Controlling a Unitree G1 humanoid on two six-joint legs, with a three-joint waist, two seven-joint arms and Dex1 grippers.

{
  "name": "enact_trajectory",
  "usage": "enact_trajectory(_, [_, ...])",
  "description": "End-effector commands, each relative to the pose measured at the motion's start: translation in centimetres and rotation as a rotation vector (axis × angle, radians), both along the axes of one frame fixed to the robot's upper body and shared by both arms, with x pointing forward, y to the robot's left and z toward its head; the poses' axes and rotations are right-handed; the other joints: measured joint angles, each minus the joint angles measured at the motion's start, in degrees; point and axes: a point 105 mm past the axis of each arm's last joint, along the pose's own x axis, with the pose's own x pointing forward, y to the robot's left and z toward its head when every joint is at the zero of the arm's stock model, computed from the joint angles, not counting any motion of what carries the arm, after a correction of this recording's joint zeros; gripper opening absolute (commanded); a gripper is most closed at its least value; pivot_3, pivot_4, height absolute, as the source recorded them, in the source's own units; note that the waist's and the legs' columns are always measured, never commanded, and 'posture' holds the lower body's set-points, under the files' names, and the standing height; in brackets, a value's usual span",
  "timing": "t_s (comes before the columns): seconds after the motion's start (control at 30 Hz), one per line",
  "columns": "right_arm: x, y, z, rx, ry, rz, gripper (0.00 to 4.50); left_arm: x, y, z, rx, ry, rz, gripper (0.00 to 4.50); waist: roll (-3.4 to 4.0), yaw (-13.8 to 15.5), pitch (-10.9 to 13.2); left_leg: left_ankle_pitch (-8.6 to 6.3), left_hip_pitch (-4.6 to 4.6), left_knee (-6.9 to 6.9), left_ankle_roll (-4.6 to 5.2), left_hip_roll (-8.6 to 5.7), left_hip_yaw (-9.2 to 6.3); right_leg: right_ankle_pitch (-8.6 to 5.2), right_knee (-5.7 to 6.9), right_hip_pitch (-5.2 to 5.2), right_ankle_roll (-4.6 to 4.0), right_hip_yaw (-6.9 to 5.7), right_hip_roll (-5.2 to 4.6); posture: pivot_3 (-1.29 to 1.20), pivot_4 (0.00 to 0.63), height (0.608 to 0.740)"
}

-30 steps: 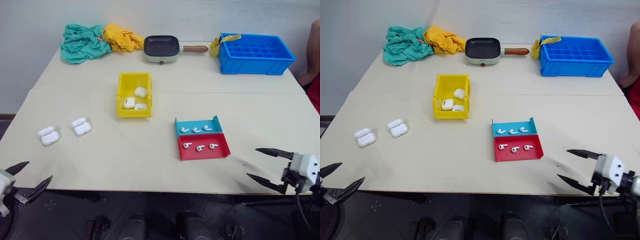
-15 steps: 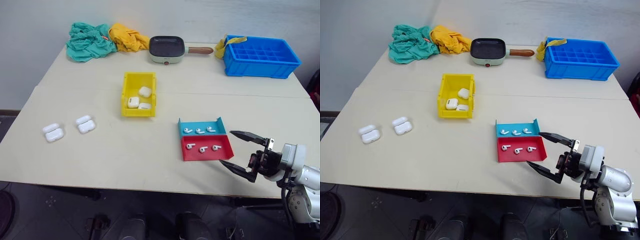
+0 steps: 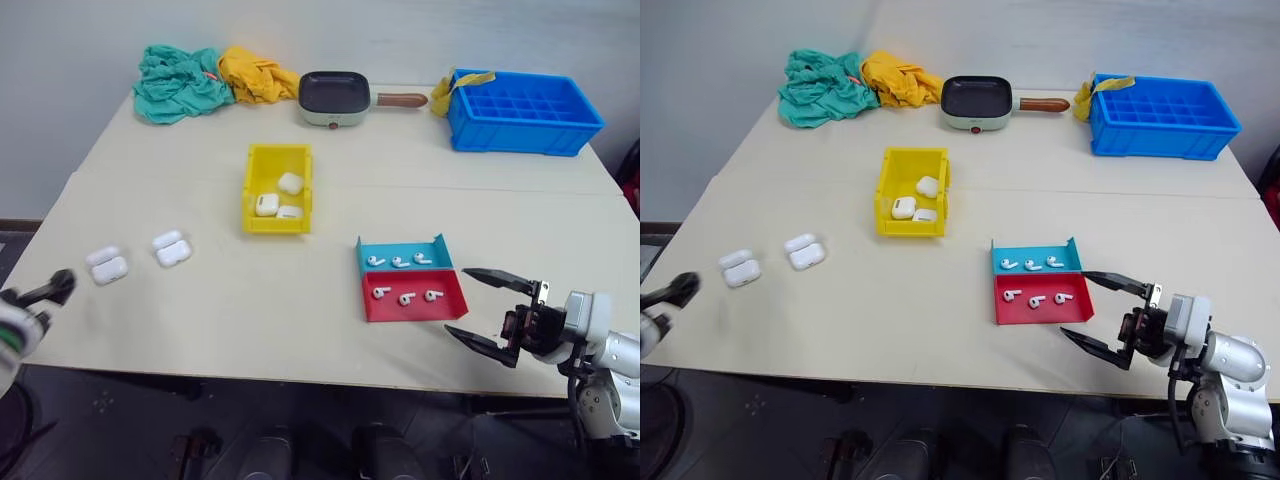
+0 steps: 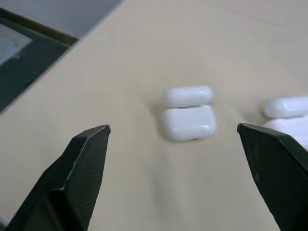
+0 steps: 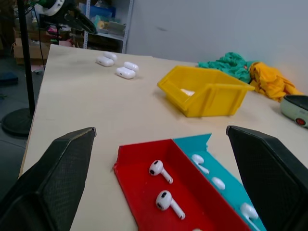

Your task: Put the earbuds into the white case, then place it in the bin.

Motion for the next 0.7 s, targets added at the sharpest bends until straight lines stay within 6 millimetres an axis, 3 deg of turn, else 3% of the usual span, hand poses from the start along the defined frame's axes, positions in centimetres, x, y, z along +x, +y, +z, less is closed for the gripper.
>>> enact_trajectory(0.03, [-0.3, -0.8, 0.4, -0.007, -0.036, -0.010, 4.50, 1.6, 0.9, -0.4, 0.029, 0.062, 0.085, 4.45, -0.01, -0.33, 0.00, 0.02, -0.04, 0.01, -0.02, -0.01, 0.02, 0.00, 0.11, -0.11, 0.00, 0.01, 0.00, 0.00, 0.150, 0.740])
enact_trajectory(0.17, [-0.7, -1.1, 0.1, -0.017, -0.047, -0.032, 4.50, 3.8, 0.2, -1.8, 0.028, 0.161, 0.045, 4.45, -0.01, -1.00, 0.00, 0.05, -0.15, 0.00, -0.09, -0.05, 0.12, 0.00, 0.70, -0.52, 0.00, 0.08, -0.01, 0.00, 0.150, 0.740])
enact_trajectory(0.3, [-1.4, -1.4, -0.3, -0.027, -0.040, -0.042, 4.50, 5.0, 0.7, -2.0, 0.042, 0.173, 0.079, 4.45, -0.05, -1.01, 0.01, 0.09, -0.17, 0.02, -0.15, -0.06, 0.14, 0.00, 0.72, -0.58, 0.00, 0.09, -0.01, 0.00, 0.150, 0.740])
enact_trajectory(0.7, [-1.9, -1.4, -0.5, -0.024, -0.050, -0.070, 4.50, 6.3, 1.2, -3.7, 0.003, 0.185, 0.195, 4.45, -0.09, -0.81, 0.02, 0.11, -0.17, 0.10, -0.19, -0.06, 0.12, -0.01, 0.73, -0.58, -0.01, 0.07, -0.02, 0.00, 0.150, 0.740])
